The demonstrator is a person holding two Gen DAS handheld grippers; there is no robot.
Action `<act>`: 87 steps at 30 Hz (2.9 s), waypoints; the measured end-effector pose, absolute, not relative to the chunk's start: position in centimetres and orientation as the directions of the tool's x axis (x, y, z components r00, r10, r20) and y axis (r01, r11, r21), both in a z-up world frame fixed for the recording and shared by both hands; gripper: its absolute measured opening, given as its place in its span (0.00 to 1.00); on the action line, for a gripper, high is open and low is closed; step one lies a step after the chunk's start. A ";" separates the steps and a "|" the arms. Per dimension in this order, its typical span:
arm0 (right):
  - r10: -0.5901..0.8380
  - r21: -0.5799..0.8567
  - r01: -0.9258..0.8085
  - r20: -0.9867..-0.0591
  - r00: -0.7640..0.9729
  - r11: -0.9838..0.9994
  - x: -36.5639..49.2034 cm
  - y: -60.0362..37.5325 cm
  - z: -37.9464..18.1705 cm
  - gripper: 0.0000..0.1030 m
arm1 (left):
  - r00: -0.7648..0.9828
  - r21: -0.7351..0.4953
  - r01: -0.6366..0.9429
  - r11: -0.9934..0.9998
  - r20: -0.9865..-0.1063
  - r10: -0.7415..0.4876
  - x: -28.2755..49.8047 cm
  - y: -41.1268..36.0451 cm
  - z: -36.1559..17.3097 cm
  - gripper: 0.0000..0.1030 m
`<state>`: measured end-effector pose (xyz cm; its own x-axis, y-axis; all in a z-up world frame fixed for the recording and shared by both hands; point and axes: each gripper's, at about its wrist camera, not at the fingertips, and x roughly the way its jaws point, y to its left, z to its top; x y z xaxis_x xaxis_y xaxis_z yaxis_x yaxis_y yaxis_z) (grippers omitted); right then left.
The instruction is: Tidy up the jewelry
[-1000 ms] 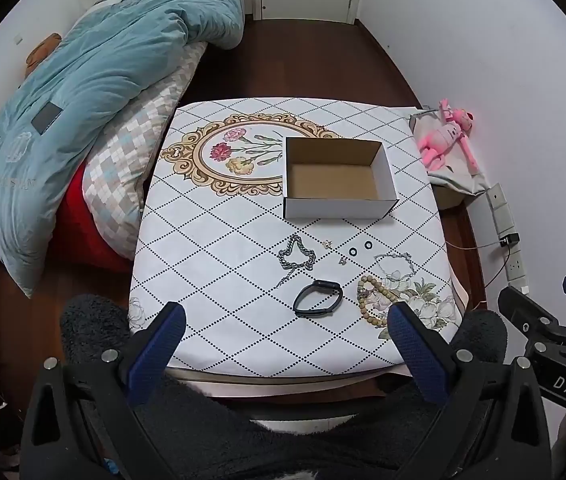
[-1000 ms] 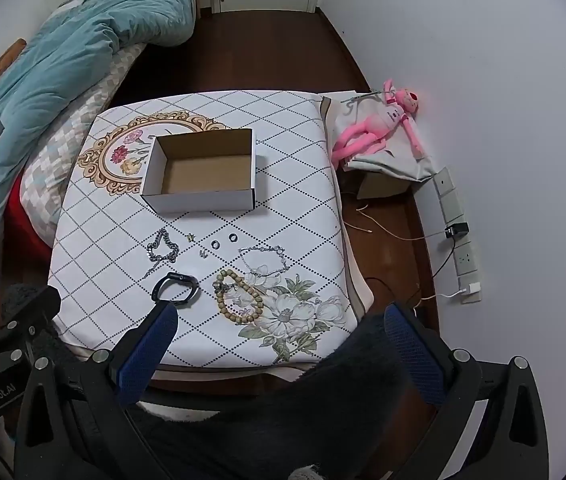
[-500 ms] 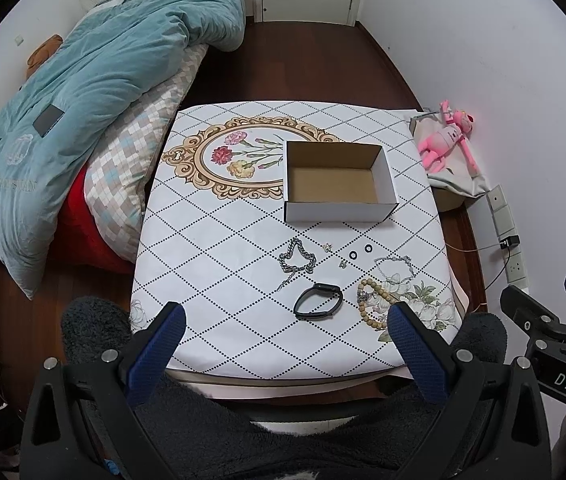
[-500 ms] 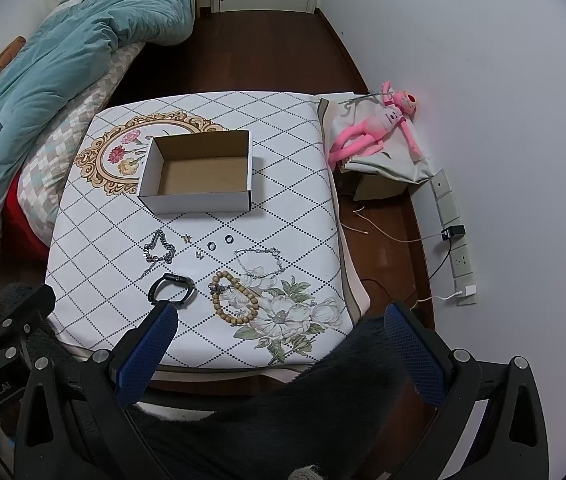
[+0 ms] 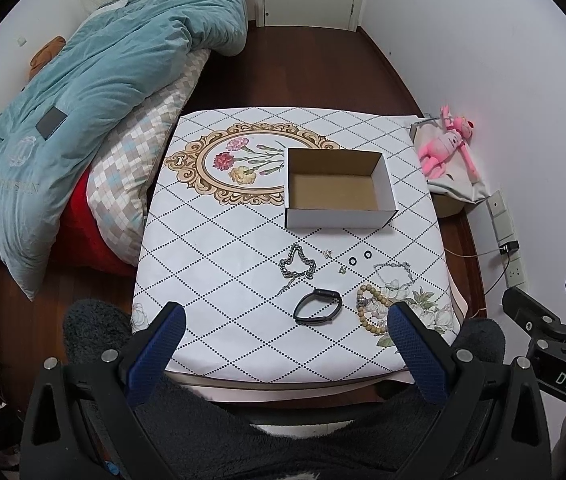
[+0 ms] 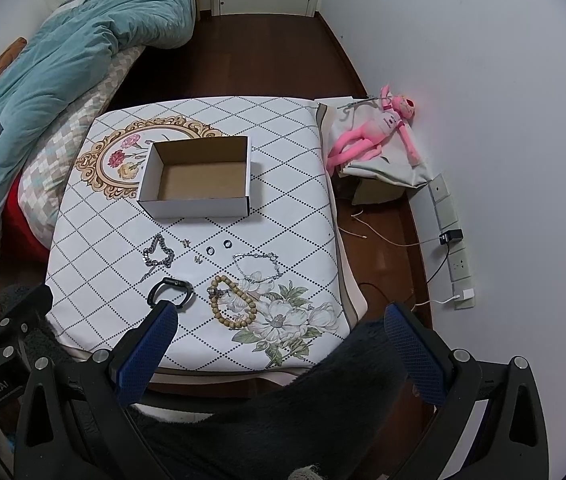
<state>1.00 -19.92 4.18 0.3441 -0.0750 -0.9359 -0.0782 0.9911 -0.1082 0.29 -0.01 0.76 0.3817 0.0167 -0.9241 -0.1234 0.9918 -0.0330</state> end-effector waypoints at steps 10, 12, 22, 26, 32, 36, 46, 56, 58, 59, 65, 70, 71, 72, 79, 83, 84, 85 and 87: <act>-0.074 -0.109 -0.078 -0.931 0.356 0.991 0.9 -19.9 4.4 1.00 | 0.386 -0.033 -0.128 0.991 -0.922 0.019 0.4 0.0 0.9 1.00; -0.075 -0.110 -0.078 -0.930 0.359 0.991 0.9 -19.8 4.5 1.00 | 0.386 -0.031 -0.127 0.991 -0.922 0.020 0.4 0.0 0.9 1.00; -0.075 -0.113 -0.080 -0.926 0.370 0.990 0.8 -19.6 4.8 1.00 | 0.394 -0.033 -0.133 0.991 -0.919 0.022 0.4 0.3 1.2 1.00; -0.073 -0.111 -0.082 -0.926 0.371 0.991 0.8 -19.6 4.9 1.00 | 0.395 -0.033 -0.134 0.990 -0.918 0.023 0.5 0.3 1.2 1.00; -0.071 -0.110 -0.082 -0.925 0.373 0.991 0.8 -19.4 5.0 1.00 | 0.398 -0.034 -0.137 0.990 -0.917 0.024 0.4 0.2 1.4 1.00; -0.070 -0.109 -0.084 -0.925 0.375 0.991 0.8 -19.3 5.0 1.00 | 0.399 -0.032 -0.135 0.990 -0.916 0.025 0.4 0.3 1.4 1.00; -0.069 -0.109 -0.082 -0.919 0.388 0.991 1.1 -19.1 5.2 1.00 | 0.415 -0.024 -0.143 0.989 -0.909 0.038 1.0 0.4 1.2 1.00; -0.126 -0.155 -0.085 -0.952 0.280 0.984 4.2 -19.4 -3.8 0.99 | 0.381 0.098 -0.158 0.982 -0.912 0.153 3.9 1.7 -6.3 1.00; -0.123 -0.149 -0.093 -0.963 0.239 0.985 4.8 -19.6 -6.7 0.97 | 0.354 0.118 -0.147 0.982 -0.921 0.164 4.4 1.6 -8.4 1.00; -0.127 -0.149 -0.094 -0.969 0.212 0.984 5.0 -19.6 -8.4 0.94 | 0.337 0.122 -0.142 0.982 -0.927 0.164 4.6 1.6 -9.5 1.00; -0.135 -0.146 -0.101 -0.984 0.115 0.984 5.1 -19.4 -16.5 0.76 | 0.259 0.117 -0.103 0.988 -0.956 0.140 5.2 1.0 -14.9 0.95; -0.110 -0.116 -0.099 -0.992 0.067 0.988 4.8 -19.1 -20.8 0.66 | 0.203 0.098 -0.068 0.993 -0.973 0.110 5.5 0.2 -18.0 0.86; -0.109 -0.115 -0.100 -0.992 0.062 0.988 4.7 -19.1 -21.4 0.66 | 0.187 0.088 -0.064 0.994 -0.977 0.098 5.5 0.0 -18.7 0.82; -0.106 -0.112 -0.100 -0.993 0.057 0.989 4.6 -19.0 -21.8 0.64 | 0.177 0.079 -0.059 0.995 -0.980 0.089 5.6 -0.2 -19.3 0.82; -0.081 -0.087 -0.103 -0.995 0.062 0.991 4.8 -18.8 -22.9 0.61 | 0.124 0.041 -0.060 0.997 -0.991 0.048 5.7 -0.5 -21.9 0.80; -0.068 -0.075 -0.108 -0.996 0.065 0.991 5.0 -19.1 -23.0 0.61 | 0.107 0.019 -0.059 0.998 -0.994 0.025 5.5 -0.7 -22.6 0.69; -0.059 -0.065 -0.103 -0.996 0.063 0.993 5.0 -19.2 -23.0 0.61 | 0.108 0.017 -0.056 0.998 -0.994 0.023 5.3 -0.9 -22.7 0.64; -0.048 -0.053 -0.098 -0.997 0.060 0.994 5.1 -19.4 -23.1 0.61 | 0.107 0.011 -0.054 0.998 -0.994 0.017 5.1 -1.1 -22.9 0.58; -0.020 -0.025 -0.086 -0.998 0.055 0.996 5.2 -19.9 -23.2 0.60 | 0.102 -0.005 -0.047 0.999 -0.995 0.000 5.0 -1.2 -23.3 0.43</act>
